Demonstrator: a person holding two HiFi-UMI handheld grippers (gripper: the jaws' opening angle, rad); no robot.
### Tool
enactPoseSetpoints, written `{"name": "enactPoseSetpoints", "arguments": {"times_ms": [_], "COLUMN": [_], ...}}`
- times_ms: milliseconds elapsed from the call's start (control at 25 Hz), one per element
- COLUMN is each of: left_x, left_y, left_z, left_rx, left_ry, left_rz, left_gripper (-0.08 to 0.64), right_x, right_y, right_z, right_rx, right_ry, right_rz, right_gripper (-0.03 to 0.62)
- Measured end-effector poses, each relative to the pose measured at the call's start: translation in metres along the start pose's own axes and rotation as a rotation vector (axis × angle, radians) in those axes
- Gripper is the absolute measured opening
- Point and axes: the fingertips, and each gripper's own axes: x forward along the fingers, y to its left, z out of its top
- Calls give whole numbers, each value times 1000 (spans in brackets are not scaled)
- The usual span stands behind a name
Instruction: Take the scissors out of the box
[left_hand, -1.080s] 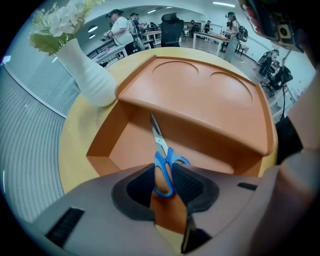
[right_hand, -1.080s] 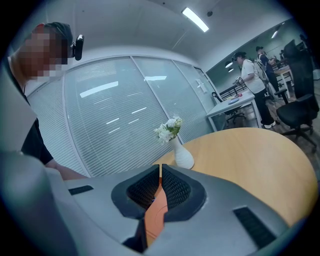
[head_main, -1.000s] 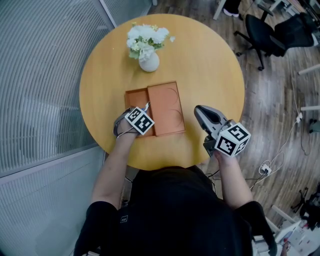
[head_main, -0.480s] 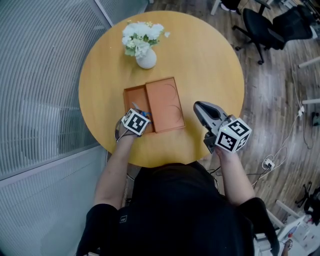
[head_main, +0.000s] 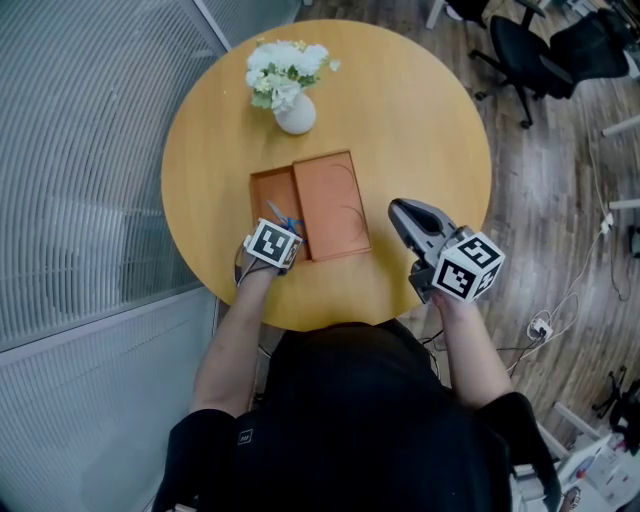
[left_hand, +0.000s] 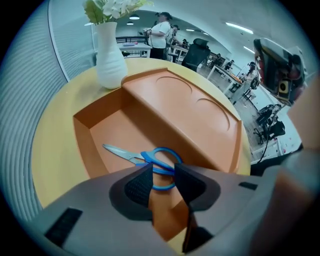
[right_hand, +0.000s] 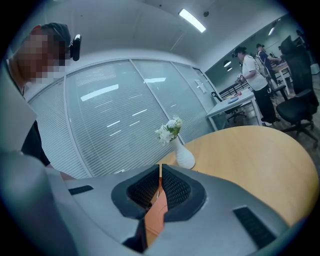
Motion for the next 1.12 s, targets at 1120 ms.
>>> {"name": "enactPoseSetpoints", "arguments": {"times_ms": [1120], "left_x": [-1], "left_y": [26], "left_z": [-18], "left_rx": [-46], "left_ry": [65], "left_rz": [161], "left_gripper": [106], "right_x": [1], "right_y": [-19], "right_z": [2], "right_rx": [51], "right_ry": [15], "right_rz": [91], "right_gripper": [38]}}
